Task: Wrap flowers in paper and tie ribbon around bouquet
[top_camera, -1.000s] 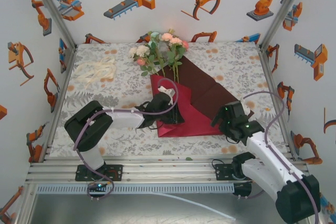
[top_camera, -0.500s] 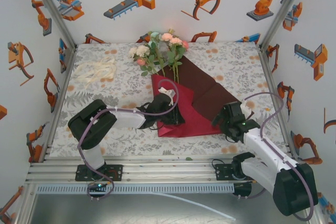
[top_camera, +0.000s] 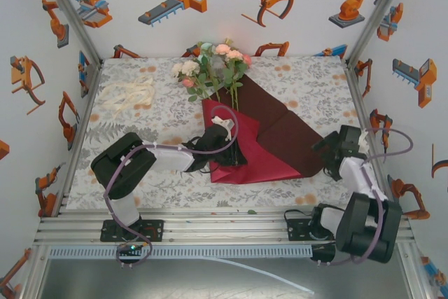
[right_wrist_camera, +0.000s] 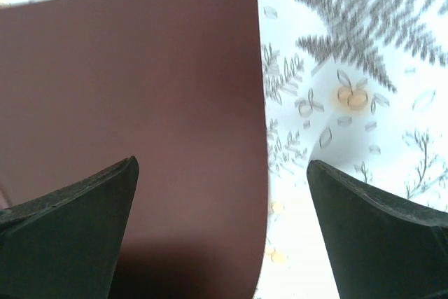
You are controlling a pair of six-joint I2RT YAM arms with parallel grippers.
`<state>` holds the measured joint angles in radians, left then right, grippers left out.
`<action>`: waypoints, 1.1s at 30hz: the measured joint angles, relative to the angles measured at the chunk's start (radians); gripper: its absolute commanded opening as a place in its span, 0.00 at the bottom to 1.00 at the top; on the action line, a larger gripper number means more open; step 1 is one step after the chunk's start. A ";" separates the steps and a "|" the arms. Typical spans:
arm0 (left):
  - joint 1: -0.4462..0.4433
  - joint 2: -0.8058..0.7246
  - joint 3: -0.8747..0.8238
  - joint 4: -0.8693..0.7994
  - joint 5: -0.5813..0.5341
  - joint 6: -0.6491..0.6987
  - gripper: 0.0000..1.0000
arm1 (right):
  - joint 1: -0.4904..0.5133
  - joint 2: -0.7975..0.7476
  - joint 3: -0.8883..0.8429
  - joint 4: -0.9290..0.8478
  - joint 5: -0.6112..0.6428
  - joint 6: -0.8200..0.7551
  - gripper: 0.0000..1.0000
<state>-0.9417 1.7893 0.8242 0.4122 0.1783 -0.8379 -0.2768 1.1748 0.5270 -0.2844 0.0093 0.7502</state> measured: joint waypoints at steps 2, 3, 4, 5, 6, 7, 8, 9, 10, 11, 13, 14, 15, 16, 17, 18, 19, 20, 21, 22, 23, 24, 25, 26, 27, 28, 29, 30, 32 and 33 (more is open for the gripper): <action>0.000 0.000 -0.003 0.009 0.002 -0.001 0.32 | -0.018 0.070 0.040 0.037 -0.024 -0.021 0.93; 0.000 0.000 -0.005 0.016 0.002 -0.003 0.32 | -0.022 0.093 0.050 0.055 -0.036 -0.031 0.93; 0.001 0.000 -0.009 0.024 0.002 -0.005 0.32 | -0.025 0.120 0.062 0.080 -0.051 -0.042 0.92; 0.003 0.000 -0.012 0.031 0.004 -0.008 0.32 | -0.028 0.146 0.075 0.110 -0.074 -0.050 0.90; 0.006 0.002 -0.014 0.038 0.006 -0.012 0.32 | -0.030 0.166 0.083 0.130 -0.093 -0.057 0.89; 0.007 0.004 -0.015 0.045 0.008 -0.016 0.32 | -0.033 0.190 0.094 0.158 -0.122 -0.064 0.88; 0.010 0.009 -0.015 0.055 0.013 -0.019 0.32 | -0.035 0.208 0.103 0.183 -0.150 -0.069 0.87; 0.013 0.014 -0.015 0.065 0.018 -0.023 0.32 | -0.036 0.221 0.106 0.204 -0.174 -0.071 0.87; 0.017 0.021 -0.015 0.077 0.024 -0.026 0.32 | -0.037 0.229 0.106 0.226 -0.198 -0.072 0.87; 0.021 0.027 -0.015 0.087 0.029 -0.030 0.32 | -0.037 0.230 0.102 0.241 -0.220 -0.075 0.87; 0.029 0.047 -0.015 0.110 0.042 -0.039 0.32 | -0.037 0.221 0.083 0.265 -0.276 -0.082 0.86; 0.032 0.055 -0.015 0.119 0.048 -0.043 0.31 | -0.037 0.214 0.072 0.272 -0.303 -0.085 0.86; 0.035 0.064 -0.015 0.127 0.055 -0.046 0.31 | -0.037 0.199 0.056 0.274 -0.338 -0.088 0.87; 0.039 0.072 -0.015 0.134 0.061 -0.050 0.31 | -0.037 0.180 0.036 0.274 -0.366 -0.092 0.88; 0.041 0.076 -0.015 0.139 0.068 -0.053 0.31 | -0.037 0.155 0.013 0.274 -0.391 -0.094 0.90; 0.042 0.077 -0.014 0.143 0.072 -0.055 0.31 | -0.037 0.119 -0.017 0.273 -0.415 -0.095 0.93; 0.043 0.079 -0.014 0.150 0.077 -0.058 0.31 | -0.036 0.080 -0.050 0.273 -0.437 -0.094 0.99; 0.044 0.079 -0.014 0.153 0.078 -0.060 0.31 | -0.036 0.043 -0.077 0.268 -0.453 -0.094 0.99; 0.044 0.080 -0.014 0.156 0.080 -0.061 0.31 | -0.035 0.002 -0.101 0.253 -0.460 -0.093 0.99; 0.045 0.080 -0.014 0.157 0.081 -0.061 0.31 | -0.034 -0.042 -0.122 0.228 -0.466 -0.093 0.99; 0.045 0.080 -0.013 0.158 0.082 -0.062 0.31 | -0.031 -0.077 -0.137 0.205 -0.466 -0.093 0.99; 0.045 0.080 -0.013 0.157 0.081 -0.063 0.31 | -0.027 -0.114 -0.151 0.179 -0.466 -0.092 0.99; 0.045 0.080 -0.013 0.157 0.081 -0.064 0.31 | -0.020 -0.152 -0.166 0.150 -0.467 -0.089 0.99; 0.045 0.080 -0.013 0.157 0.081 -0.064 0.31 | -0.013 -0.179 -0.175 0.130 -0.470 -0.089 0.99; 0.045 0.080 -0.013 0.157 0.081 -0.064 0.31 | -0.005 -0.203 -0.185 0.112 -0.478 -0.089 0.99; 0.045 0.080 -0.013 0.157 0.081 -0.064 0.31 | 0.001 -0.219 -0.191 0.099 -0.491 -0.091 0.99; 0.045 0.080 -0.012 0.157 0.081 -0.064 0.31 | 0.005 -0.224 -0.196 0.097 -0.507 -0.093 0.97; 0.045 0.081 -0.011 0.156 0.081 -0.064 0.31 | 0.008 -0.224 -0.201 0.099 -0.533 -0.096 0.95; 0.045 0.085 -0.003 0.156 0.081 -0.064 0.31 | 0.013 -0.214 -0.213 0.120 -0.589 -0.098 0.93; 0.045 0.088 0.001 0.156 0.081 -0.064 0.31 | 0.019 -0.206 -0.221 0.137 -0.623 -0.097 0.93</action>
<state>-0.8967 1.8771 0.8249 0.5686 0.2592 -0.9024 -0.2577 0.9688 0.3058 -0.1471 -0.6140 0.6533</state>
